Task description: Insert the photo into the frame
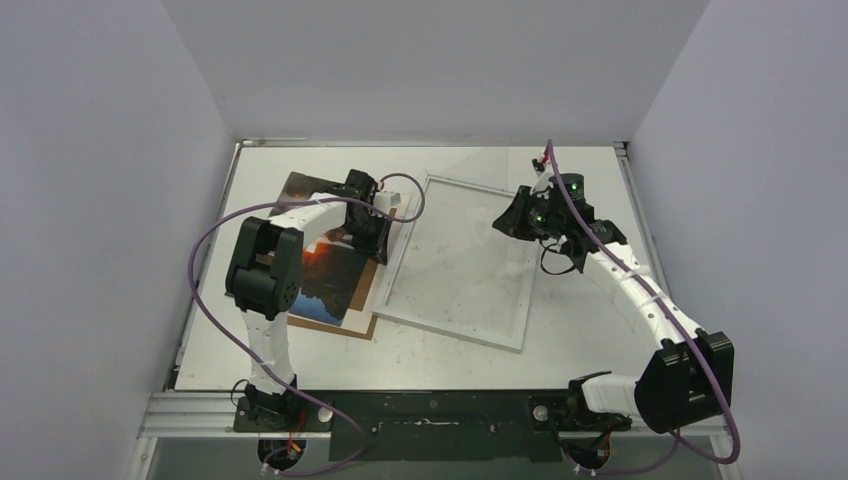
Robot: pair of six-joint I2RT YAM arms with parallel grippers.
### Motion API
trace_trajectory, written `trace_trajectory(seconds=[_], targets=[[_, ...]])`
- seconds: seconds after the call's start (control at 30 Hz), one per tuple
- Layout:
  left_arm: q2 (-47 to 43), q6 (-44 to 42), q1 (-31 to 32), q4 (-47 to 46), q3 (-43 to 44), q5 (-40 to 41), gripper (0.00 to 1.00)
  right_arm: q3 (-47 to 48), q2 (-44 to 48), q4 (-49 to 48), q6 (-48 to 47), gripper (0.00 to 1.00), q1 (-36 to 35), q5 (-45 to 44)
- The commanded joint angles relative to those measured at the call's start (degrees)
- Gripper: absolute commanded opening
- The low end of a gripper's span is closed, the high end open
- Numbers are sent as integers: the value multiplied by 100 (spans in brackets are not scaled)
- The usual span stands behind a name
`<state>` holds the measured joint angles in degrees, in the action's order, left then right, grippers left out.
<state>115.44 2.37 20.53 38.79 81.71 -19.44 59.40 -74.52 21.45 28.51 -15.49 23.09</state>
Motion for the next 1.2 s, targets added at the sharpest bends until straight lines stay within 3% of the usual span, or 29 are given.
trace_trajectory(seconds=[0.0, 0.3, 0.63, 1.17], targets=[[60, 24, 12, -168, 108, 5, 12, 96, 227, -463, 79, 5, -47, 152], [41, 27, 18, -187, 74, -80, 11, 10, 13, -799, 327, 5, -51, 351], [48, 164, 12, -256, -4, -380, 6, 664, 268, -588, 707, 5, -11, 668], [-223, 157, 43, -550, -416, -861, 6, 1443, 148, -244, 1193, 5, 98, 1140]])
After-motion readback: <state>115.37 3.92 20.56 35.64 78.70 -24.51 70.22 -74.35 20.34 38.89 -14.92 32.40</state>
